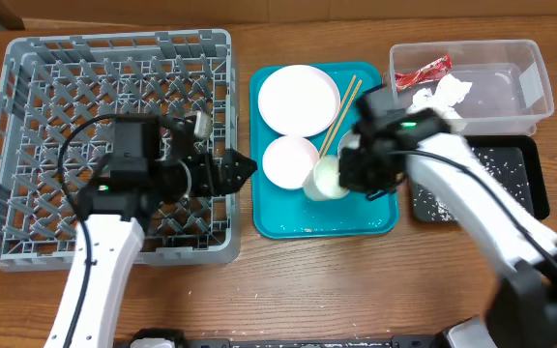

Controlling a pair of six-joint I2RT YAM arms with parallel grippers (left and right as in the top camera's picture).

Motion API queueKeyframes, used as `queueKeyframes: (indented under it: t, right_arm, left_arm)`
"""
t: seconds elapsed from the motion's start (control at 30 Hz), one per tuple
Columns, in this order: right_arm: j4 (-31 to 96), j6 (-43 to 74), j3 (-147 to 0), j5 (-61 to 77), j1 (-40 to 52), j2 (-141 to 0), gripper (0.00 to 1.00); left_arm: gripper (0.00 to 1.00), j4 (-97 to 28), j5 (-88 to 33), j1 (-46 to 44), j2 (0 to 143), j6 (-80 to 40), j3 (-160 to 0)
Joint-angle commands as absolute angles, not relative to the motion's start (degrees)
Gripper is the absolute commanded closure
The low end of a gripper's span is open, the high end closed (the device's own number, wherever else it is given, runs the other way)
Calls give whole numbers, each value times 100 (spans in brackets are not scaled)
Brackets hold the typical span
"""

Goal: Sort waste into correct bins and load items into the dishwasher
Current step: 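Lift the cup toward the left gripper and hand it over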

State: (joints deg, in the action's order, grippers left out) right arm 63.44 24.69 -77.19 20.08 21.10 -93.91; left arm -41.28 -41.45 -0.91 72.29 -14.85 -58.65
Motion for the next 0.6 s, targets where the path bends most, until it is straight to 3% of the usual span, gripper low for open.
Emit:
queueKeyframes:
  t: [0.0,0.2,0.4,0.57]
  right_arm:
    - [6064,1420,-7677,4147,1297,-8656,96]
    - [4198,1225,-7098,6611,895,-8615,96]
    - [2032,2497,-6326,6963,1203,-8617,96]
    - [1459,2860,-6261,6742,1645,-8619,96]
  left_arm:
    - [0,-3907,-6864,580,7234,-1129,-6023]
    - [0,-3343,-8571,821,7360,-1092,-6023]
    - [0,-3190,-8938,779,7776,-1208,-6023]
    - [0,-3188,-8543,768,8156,-1774,-6023]
